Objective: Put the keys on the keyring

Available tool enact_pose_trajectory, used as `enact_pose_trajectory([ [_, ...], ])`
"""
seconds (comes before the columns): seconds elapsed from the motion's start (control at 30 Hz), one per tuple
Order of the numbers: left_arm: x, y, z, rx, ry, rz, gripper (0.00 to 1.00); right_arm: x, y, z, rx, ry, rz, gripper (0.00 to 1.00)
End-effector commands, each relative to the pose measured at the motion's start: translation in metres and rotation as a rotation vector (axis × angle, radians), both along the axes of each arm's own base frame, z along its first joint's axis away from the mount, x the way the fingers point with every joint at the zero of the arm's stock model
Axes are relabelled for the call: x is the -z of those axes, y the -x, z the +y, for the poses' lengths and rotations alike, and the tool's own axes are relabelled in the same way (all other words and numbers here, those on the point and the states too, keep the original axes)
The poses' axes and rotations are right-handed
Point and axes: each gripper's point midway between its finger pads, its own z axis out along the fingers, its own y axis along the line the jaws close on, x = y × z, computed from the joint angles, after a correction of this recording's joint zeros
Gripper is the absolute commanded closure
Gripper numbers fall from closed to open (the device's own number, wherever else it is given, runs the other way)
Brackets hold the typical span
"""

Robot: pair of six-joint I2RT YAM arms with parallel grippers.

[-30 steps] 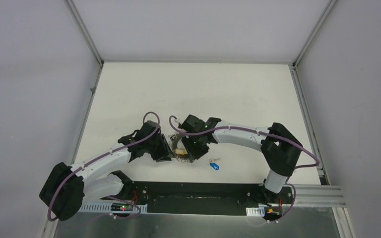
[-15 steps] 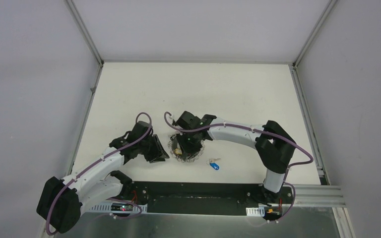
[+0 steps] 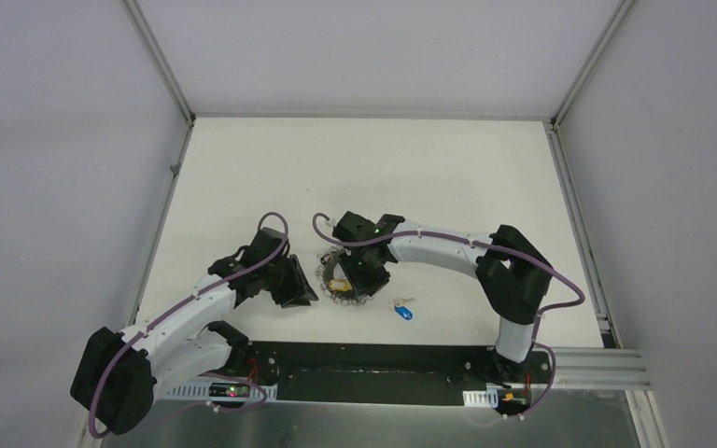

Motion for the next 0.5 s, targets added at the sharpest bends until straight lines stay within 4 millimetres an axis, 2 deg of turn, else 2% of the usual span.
enact_pose_trajectory([
  [0.0, -0.025, -0.013, -0.012, 0.054, 0.062, -0.079, 0.71, -0.005, -0.004, 0.002, -0.004, 0.012, -0.022, 0.61],
  [0.23, -0.059, -0.027, -0.049, 0.127, 0.197, -0.188, 0.74, -0.010, -0.001, 0.001, 0.049, -0.105, 0.053, 0.62],
  [0.37, -0.064, -0.031, -0.075, 0.179, 0.208, -0.204, 0.74, -0.025, -0.008, -0.009, 0.118, -0.220, 0.080, 0.62],
  [0.47, -0.060, -0.034, -0.097, 0.232, 0.203, -0.184, 0.72, -0.039, -0.015, -0.019, 0.182, -0.323, 0.102, 0.62],
])
